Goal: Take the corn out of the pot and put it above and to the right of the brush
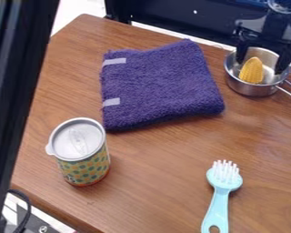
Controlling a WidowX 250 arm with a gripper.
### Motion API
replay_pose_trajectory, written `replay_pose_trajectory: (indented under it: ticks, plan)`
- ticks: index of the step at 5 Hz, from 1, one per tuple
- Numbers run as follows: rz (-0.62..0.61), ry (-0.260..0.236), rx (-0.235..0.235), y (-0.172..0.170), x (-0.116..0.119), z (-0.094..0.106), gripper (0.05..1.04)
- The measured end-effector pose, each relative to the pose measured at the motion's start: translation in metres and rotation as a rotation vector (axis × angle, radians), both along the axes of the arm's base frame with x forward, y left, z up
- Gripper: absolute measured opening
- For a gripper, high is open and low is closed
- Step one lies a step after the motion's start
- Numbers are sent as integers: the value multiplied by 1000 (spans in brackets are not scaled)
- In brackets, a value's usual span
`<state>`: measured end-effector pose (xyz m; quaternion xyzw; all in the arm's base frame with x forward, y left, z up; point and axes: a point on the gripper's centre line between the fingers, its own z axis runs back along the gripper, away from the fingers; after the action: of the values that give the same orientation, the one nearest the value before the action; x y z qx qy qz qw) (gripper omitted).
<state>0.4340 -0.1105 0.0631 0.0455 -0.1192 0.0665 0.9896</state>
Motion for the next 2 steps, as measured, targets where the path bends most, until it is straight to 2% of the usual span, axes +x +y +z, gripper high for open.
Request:
replay_pose_trajectory:
  ticks: [1,2]
  plan:
    - [14,-21,0,1,3,-1,999]
    - [24,-9,4,4,3,-11,999]
